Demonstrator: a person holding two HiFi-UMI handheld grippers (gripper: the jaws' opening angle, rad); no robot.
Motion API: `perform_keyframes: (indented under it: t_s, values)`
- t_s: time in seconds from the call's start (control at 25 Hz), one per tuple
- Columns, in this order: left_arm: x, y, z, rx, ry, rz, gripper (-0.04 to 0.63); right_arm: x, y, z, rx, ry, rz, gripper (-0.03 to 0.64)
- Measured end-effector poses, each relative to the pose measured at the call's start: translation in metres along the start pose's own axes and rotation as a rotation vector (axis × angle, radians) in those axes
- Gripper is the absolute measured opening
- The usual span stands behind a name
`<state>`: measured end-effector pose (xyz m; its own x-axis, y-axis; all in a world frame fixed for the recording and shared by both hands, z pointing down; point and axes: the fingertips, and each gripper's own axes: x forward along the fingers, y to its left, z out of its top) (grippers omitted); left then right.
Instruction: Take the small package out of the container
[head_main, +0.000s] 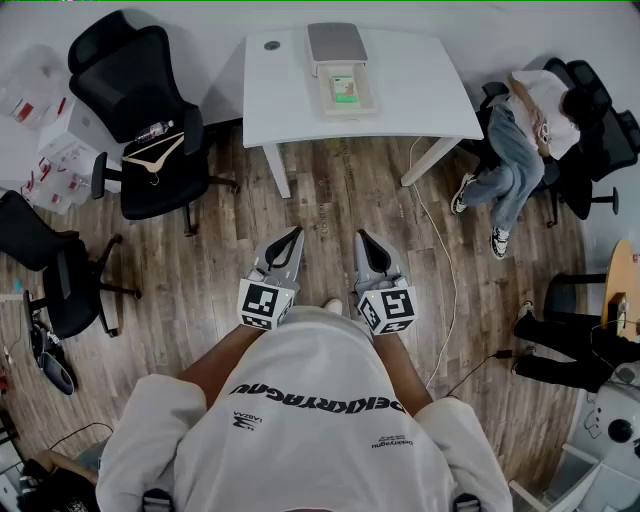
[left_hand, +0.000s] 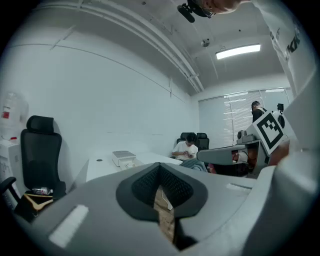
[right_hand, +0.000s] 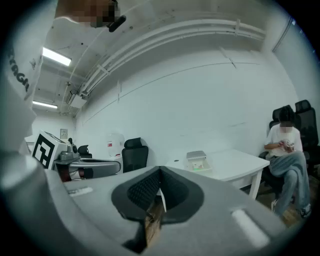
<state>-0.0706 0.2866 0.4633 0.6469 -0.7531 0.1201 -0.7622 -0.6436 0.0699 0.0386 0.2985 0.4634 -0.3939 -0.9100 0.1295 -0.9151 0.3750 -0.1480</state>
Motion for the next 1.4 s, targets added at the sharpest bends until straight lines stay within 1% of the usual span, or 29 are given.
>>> perform_keyframes:
  t_s: [0.36,0.68,0.84,1.08,1.16,1.4]
  values:
    - [0.006,-0.01,-0.001,-0.009,0.0,0.017,0.0,-0.007,-0.013,0.001,-0.01,-0.012,0.004,-0.002]
    - [0.01,-0.022,0.0,0.0,0.005,0.052,0.0,-0.017,-0.029,0.006,-0.024,-0.027,-0.002,-0.002]
    - [0.012,-0.031,-0.002,0.012,-0.001,0.073,0.0,-0.021,-0.034,0.007,-0.014,-0.045,0.024,-0.003]
    - [0.008,-0.045,-0.011,0.023,0.011,0.119,0.0,-0.033,-0.037,0.006,-0.035,-0.058,0.069,-0.003]
    - [0.007,-0.046,-0.011,0.032,0.001,0.133,0.0,-0.036,-0.039,0.005,-0.036,-0.057,0.076,-0.003]
    - [0.008,-0.054,-0.012,0.042,-0.004,0.126,0.0,-0.037,-0.038,0.003,-0.027,-0.057,0.084,-0.003]
